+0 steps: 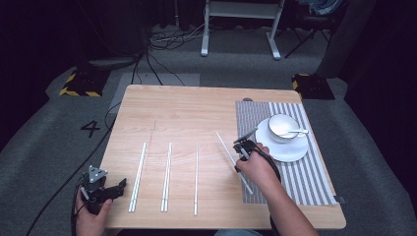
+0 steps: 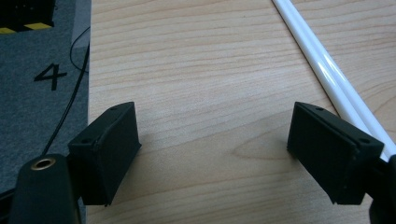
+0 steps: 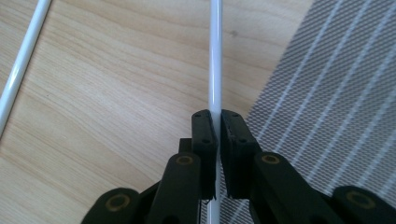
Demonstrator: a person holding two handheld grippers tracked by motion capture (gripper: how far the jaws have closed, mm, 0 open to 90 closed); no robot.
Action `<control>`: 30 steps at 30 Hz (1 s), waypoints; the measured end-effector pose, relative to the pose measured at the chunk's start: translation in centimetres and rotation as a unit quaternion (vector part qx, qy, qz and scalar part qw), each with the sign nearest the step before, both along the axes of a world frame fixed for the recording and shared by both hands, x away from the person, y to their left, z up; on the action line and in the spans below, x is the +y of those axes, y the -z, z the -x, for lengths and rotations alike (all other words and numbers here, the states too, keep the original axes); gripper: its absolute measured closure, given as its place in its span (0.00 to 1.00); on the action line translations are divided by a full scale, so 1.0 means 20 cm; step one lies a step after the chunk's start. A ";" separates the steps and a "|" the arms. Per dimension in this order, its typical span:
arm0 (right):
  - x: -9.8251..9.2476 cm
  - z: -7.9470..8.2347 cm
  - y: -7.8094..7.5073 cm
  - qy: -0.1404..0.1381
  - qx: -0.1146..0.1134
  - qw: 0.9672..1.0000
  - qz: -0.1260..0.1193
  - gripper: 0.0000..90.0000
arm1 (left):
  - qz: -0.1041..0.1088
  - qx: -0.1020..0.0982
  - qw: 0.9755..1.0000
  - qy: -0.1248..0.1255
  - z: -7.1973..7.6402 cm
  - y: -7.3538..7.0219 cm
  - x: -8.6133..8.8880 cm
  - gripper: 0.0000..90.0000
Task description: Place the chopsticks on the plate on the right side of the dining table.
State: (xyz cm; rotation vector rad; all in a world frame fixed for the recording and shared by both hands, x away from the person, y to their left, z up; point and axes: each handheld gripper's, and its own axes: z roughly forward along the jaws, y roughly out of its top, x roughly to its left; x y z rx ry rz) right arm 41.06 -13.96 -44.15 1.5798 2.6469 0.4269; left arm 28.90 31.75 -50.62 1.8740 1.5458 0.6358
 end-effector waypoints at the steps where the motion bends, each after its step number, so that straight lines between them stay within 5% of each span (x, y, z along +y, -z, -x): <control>1: -0.01 0.00 -0.01 -0.004 -0.006 1.000 0.001 0.94 | 0.000 0.000 1.000 0.000 0.00 0.00 0.00 0.18; 14: -0.05 0.05 -0.21 -0.016 -0.074 0.996 -0.038 0.94 | 0.000 0.000 1.000 0.000 0.00 0.00 0.00 0.18; 27: -0.05 0.10 -0.39 -0.036 -0.153 0.983 -0.090 0.94 | 0.000 0.000 1.000 0.000 0.00 0.00 0.00 0.18; 30: -0.05 0.10 -0.41 -0.037 -0.158 0.983 -0.091 0.94 | 0.000 0.000 1.000 0.000 0.00 0.00 0.00 0.18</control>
